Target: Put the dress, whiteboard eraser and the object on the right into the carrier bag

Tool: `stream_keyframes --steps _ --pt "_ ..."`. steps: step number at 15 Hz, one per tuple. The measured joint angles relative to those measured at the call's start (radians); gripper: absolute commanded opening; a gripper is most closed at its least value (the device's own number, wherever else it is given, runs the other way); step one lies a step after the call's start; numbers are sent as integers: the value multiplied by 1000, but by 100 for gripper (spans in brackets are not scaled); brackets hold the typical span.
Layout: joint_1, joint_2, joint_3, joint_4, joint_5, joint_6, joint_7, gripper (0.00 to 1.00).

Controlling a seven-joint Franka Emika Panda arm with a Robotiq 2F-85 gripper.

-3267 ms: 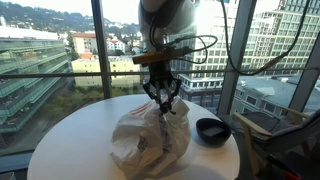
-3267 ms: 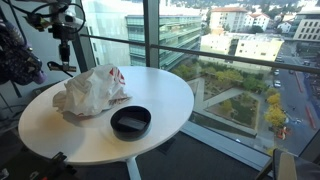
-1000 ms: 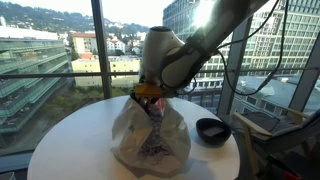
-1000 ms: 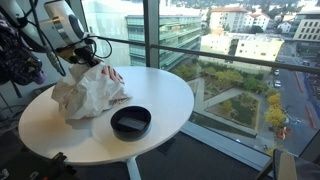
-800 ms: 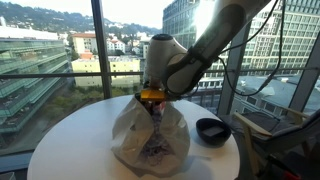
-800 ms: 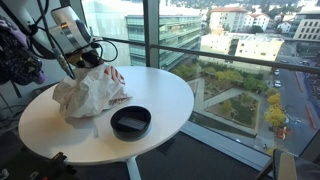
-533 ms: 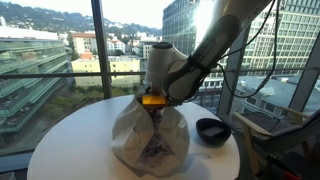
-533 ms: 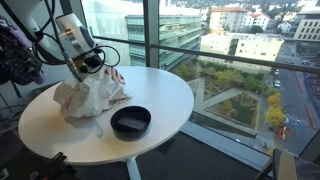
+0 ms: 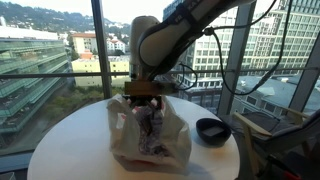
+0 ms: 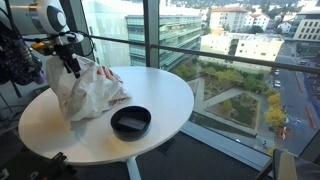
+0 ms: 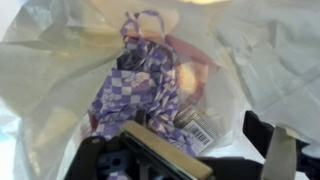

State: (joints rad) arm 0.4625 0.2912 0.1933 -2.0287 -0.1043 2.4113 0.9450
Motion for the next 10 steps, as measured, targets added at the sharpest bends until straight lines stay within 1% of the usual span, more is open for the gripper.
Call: stream_keyframes --steps 1,2,3,5,10 --pt "-18 -17 31 6 84 -27 -45 100" --pt "-29 -32 49 14 138 -67 -68 100" --pt "-31 -45 52 24 147 -133 -66 99" --pt "-31 -69 44 45 96 -293 -39 100" --pt "-32 -138 36 80 -135 -625 56 100"
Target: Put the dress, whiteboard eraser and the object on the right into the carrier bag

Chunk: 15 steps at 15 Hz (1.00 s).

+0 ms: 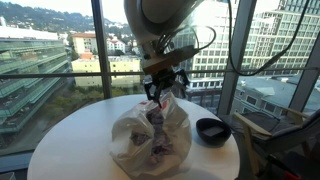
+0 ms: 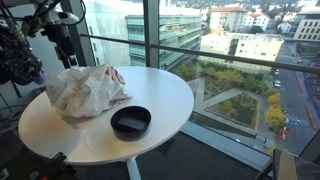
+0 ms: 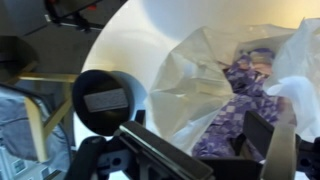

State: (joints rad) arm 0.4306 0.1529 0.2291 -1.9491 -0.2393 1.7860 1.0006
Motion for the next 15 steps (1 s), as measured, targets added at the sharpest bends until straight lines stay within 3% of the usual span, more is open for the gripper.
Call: stream_keyframes --steps 3,7,15 --pt "-6 -44 1 6 -111 -147 65 100" --pt "-75 -116 -10 -42 -134 -151 139 100" --pt "-278 -224 -113 -363 -12 291 195 100"
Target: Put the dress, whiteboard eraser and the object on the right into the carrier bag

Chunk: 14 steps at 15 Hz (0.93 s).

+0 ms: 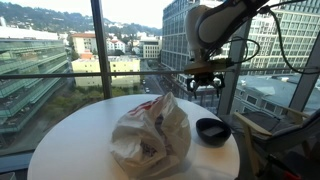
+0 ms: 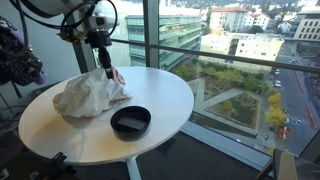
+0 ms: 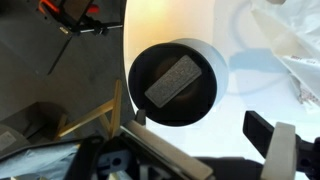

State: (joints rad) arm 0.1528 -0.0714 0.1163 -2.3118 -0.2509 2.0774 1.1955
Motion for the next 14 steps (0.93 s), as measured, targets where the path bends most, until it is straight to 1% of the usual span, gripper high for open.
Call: stream_keyframes --steps 3,7,10,14 --pt "-50 0 -22 -122 7 163 63 100" --pt "-102 13 -39 -256 -20 386 169 100" --pt "-120 40 -44 -313 -9 529 233 100" --pt "-121 101 -48 -334 -9 637 287 100"
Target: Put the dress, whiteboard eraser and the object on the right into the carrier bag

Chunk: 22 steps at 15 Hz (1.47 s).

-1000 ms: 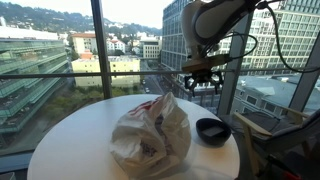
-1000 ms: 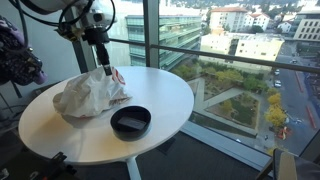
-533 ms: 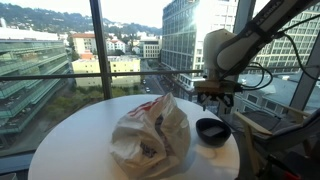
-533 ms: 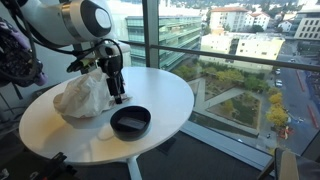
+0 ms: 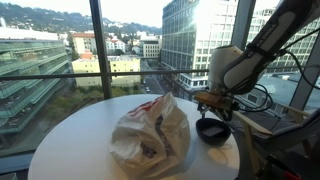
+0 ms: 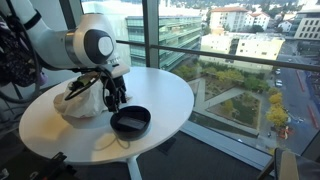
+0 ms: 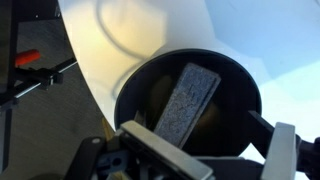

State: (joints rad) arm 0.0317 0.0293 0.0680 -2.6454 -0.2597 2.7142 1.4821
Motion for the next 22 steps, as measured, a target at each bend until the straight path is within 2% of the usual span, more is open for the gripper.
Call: stream_keyframes --steps 5,8,14,22 --pt "9 85 -13 -2 14 102 21 100" --pt "31 124 -54 -2 11 140 30 100" --pt "86 166 -164 4 -40 143 38 100" --pt "151 223 -219 54 -51 143 38 100"
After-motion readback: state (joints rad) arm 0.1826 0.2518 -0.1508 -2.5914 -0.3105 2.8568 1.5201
